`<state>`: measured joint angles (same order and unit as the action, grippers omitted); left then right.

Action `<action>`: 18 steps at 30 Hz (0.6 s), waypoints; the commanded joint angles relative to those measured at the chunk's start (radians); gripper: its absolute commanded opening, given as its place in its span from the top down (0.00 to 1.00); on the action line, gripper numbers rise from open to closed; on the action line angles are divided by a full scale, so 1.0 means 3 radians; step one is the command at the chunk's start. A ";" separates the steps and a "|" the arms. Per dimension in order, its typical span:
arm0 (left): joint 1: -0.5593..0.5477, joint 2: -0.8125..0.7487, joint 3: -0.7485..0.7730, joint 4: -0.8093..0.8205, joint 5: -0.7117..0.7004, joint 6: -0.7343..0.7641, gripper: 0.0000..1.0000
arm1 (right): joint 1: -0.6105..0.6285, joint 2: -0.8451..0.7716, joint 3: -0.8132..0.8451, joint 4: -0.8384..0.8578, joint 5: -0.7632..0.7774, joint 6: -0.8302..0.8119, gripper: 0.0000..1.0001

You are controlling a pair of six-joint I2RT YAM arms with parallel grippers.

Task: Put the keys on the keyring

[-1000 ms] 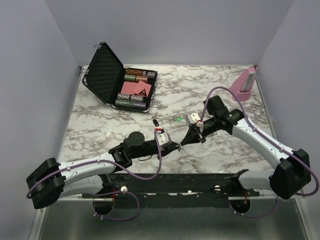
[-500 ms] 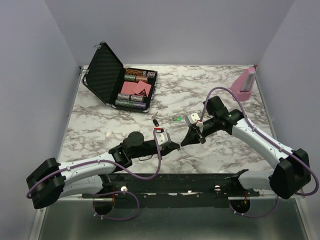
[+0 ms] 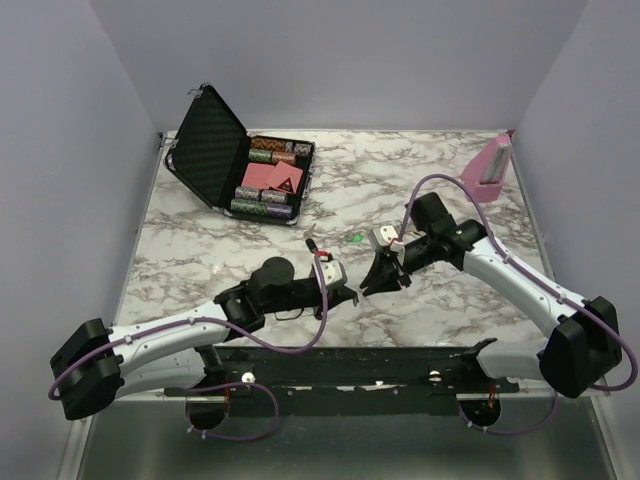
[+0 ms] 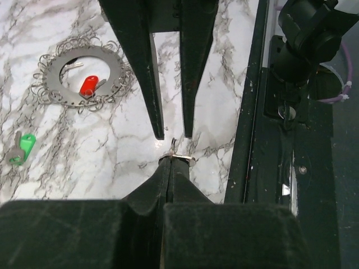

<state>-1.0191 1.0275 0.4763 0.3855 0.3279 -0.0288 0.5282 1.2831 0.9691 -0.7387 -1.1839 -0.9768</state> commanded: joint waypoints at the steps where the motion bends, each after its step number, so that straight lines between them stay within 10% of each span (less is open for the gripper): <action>1: -0.0003 -0.0137 0.0380 -0.1058 -0.0152 0.0009 1.00 | -0.0022 0.0023 0.0016 0.0044 0.0065 0.0142 0.68; 18: 0.0063 0.0614 0.1761 -0.3013 -0.0208 -0.0073 1.00 | -0.0032 0.0095 -0.0060 0.0406 -0.0175 0.0648 0.57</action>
<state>-1.0027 1.1904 0.9386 -0.3782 0.2905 -0.0391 0.5224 1.3029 0.9630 -0.6811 -1.1904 -0.8562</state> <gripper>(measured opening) 0.007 0.442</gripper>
